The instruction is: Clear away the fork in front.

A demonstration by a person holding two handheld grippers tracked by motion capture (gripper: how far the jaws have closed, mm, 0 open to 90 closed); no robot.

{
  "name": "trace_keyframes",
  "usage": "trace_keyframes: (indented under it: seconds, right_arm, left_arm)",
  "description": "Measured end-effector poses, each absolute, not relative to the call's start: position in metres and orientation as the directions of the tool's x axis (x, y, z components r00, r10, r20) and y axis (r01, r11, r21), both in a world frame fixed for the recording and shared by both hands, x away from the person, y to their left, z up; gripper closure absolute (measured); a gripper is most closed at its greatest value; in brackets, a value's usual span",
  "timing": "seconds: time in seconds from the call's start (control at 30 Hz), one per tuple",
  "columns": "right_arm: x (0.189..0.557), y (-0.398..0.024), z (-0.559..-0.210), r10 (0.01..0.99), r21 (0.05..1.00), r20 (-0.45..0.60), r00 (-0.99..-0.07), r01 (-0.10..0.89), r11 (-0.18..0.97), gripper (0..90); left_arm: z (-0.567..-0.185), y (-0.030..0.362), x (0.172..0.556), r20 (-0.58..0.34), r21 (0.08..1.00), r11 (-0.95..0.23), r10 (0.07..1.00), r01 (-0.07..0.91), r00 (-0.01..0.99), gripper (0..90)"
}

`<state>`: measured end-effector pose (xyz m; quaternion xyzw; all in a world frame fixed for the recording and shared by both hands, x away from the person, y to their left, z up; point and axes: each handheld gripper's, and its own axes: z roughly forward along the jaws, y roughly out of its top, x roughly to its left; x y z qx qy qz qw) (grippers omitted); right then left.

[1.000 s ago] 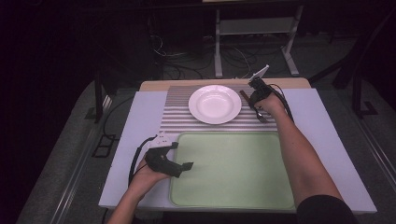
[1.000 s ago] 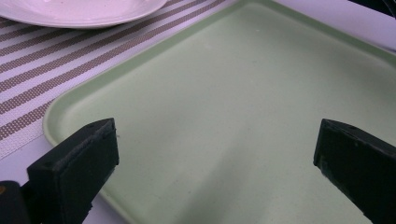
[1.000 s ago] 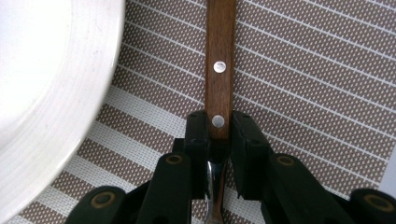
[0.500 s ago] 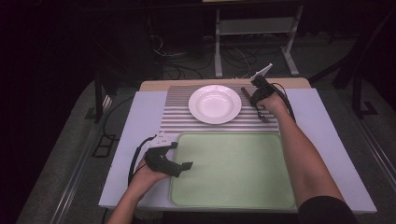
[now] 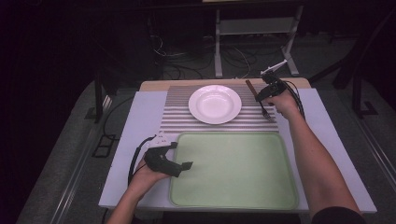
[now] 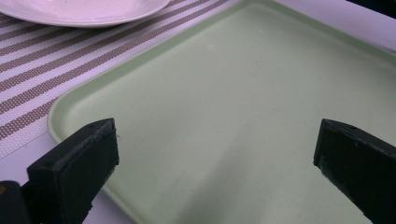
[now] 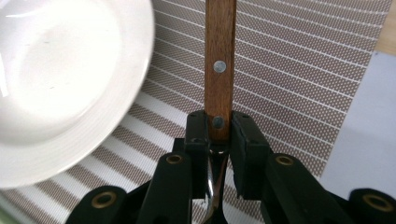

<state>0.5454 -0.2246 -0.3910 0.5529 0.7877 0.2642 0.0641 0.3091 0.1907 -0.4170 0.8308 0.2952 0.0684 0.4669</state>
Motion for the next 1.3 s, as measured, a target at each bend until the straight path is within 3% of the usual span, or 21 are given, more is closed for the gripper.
trace_keyframes:
  seconds: [0.4, 1.3]
  right_arm:
    - [0.491, -0.241, -0.373, 0.85, 0.632, 0.244, -0.466, 0.742, 0.225, 77.1]
    - [0.379, -0.226, -0.358, 0.718, 0.786, 0.231, -0.657, 0.561, 0.26, 77.0]
  left_arm:
    - [-0.417, 0.19, 0.308, -0.158, 0.819, -0.389, 0.554, 0.422, 0.817, 0.0]
    - [-0.415, 0.189, 0.307, -0.153, 0.826, -0.378, 0.563, 0.418, 0.812, 0.0]
